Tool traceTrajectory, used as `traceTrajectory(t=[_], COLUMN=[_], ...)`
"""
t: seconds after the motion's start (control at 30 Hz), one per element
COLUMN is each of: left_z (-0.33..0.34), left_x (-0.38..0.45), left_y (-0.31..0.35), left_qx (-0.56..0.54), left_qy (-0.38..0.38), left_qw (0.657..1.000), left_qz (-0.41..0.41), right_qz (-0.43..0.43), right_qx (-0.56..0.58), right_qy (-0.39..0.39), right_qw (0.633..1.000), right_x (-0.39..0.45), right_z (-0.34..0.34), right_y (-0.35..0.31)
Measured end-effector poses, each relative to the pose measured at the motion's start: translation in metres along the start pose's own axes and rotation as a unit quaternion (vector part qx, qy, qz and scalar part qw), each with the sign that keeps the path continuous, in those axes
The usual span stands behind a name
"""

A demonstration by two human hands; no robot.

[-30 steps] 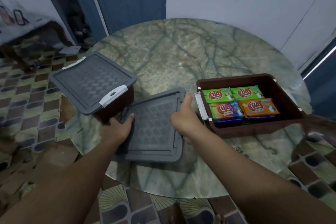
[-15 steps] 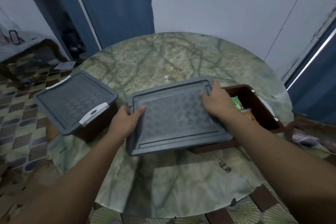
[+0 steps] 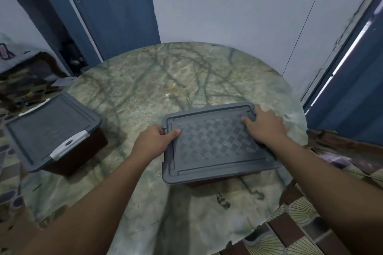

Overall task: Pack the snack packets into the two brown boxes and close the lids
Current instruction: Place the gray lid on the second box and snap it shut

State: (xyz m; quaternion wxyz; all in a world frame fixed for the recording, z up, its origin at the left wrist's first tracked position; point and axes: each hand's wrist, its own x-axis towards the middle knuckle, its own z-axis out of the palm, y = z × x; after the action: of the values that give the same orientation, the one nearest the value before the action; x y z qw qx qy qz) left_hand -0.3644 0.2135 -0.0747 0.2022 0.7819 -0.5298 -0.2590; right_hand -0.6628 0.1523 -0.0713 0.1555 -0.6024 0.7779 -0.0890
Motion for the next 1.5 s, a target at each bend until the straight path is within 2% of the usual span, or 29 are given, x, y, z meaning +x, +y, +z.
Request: traceTrajectory(t=[0.3, 0.47, 0.63, 0.73, 0.8, 0.9, 1.03, 1.17, 1.33, 1.5], left_z=[0.011, 0.019, 0.029, 0.040, 0.042, 0.042, 0.041, 0.031, 0.000, -0.023], left_x=[-0.006, -0.008, -0.014, -0.017, -0.014, -0.013, -0.017, -0.017, -0.013, -0.010], left_y=[0.012, 0.016, 0.008, 0.004, 0.005, 0.007, 0.007, -0.002, -0.043, -0.078], left_qx=[0.117, 0.115, 0.046, -0.043, -0.103, -0.257, -0.366, -0.354, -0.311, -0.285], left_qy=[0.058, 0.067, 0.070, 0.086, 0.054, -0.022, -0.048, -0.061, -0.075, -0.063], left_qw=[0.991, 0.991, 0.996, 0.994, 0.990, 0.951, 0.918, 0.925, 0.939, 0.947], left_qz=[0.016, 0.004, -0.030, -0.051, -0.086, -0.169, -0.147, -0.121, -0.124, -0.135], right_qz=[-0.013, 0.010, 0.004, -0.008, 0.014, 0.050, 0.043, 0.048, 0.062, 0.056], right_qx=[-0.002, 0.102, 0.163, 0.174, 0.191, 0.196, 0.172, 0.206, 0.290, 0.318], right_qy=[0.013, -0.064, -0.082, -0.069, -0.066, -0.061, -0.054, -0.057, -0.119, -0.086], right_qw=[1.000, 0.993, 0.983, 0.982, 0.979, 0.977, 0.983, 0.976, 0.948, 0.943], right_x=[0.011, 0.022, 0.018, 0.010, 0.011, 0.010, 0.003, -0.003, -0.026, -0.055], right_z=[0.010, 0.006, 0.007, 0.011, 0.011, 0.006, -0.001, 0.003, 0.029, 0.058], right_y=[0.007, 0.019, 0.024, 0.028, 0.029, 0.025, 0.023, 0.018, 0.003, -0.022])
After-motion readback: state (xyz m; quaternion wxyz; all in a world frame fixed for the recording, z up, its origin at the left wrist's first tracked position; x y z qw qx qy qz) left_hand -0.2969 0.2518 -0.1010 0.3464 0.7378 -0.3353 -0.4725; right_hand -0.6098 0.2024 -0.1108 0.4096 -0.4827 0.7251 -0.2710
